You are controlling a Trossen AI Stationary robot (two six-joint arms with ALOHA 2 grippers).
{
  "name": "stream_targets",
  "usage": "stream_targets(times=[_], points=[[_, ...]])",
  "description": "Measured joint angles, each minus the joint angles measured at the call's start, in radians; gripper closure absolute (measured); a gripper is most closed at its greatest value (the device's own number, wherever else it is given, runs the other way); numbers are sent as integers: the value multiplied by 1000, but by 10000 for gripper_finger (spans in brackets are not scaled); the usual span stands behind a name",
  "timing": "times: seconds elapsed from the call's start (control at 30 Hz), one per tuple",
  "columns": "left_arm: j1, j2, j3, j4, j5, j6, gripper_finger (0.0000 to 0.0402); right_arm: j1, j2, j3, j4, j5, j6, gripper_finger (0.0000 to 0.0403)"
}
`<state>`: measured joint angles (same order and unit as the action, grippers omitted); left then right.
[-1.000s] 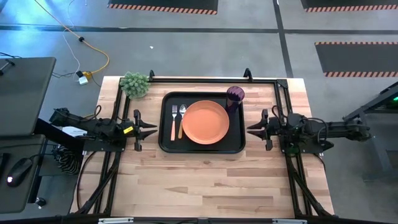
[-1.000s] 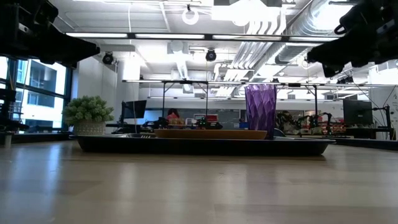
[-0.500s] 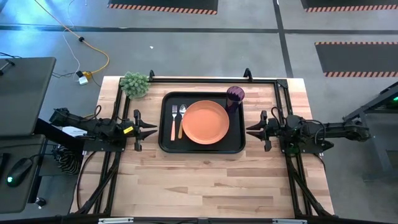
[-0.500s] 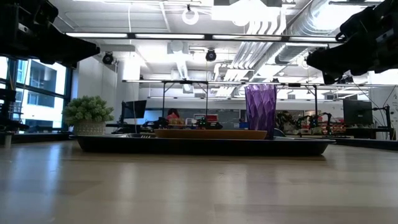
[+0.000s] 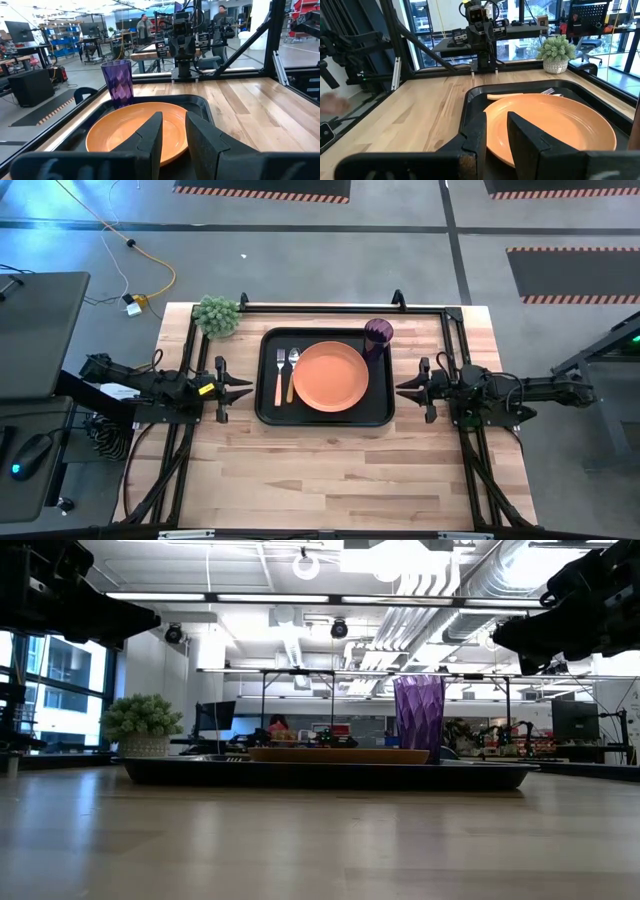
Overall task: Pick and place plate/cup/fork/spoon on tray
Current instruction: Return to Home Position
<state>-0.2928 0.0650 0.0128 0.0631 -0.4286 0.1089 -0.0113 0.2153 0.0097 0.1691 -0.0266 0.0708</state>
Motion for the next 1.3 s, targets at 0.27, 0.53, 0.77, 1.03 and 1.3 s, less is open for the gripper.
stream_targets(times=[0.27,0.53,0.77,1.03,1.3], points=[[0,0,0,0,0,0,326,0,0,0,-38,0,0,334],[0,0,0,0,0,-1,326,0,0,0,-77,0,0,334],[0,0,0,0,0,-1,326,0,0,-1,-77,0,0,334],[0,0,0,0,0,-1,326,0,0,-1,-77,0,0,334],[0,0,0,0,0,-1,326,0,0,-1,-77,0,0,334]])
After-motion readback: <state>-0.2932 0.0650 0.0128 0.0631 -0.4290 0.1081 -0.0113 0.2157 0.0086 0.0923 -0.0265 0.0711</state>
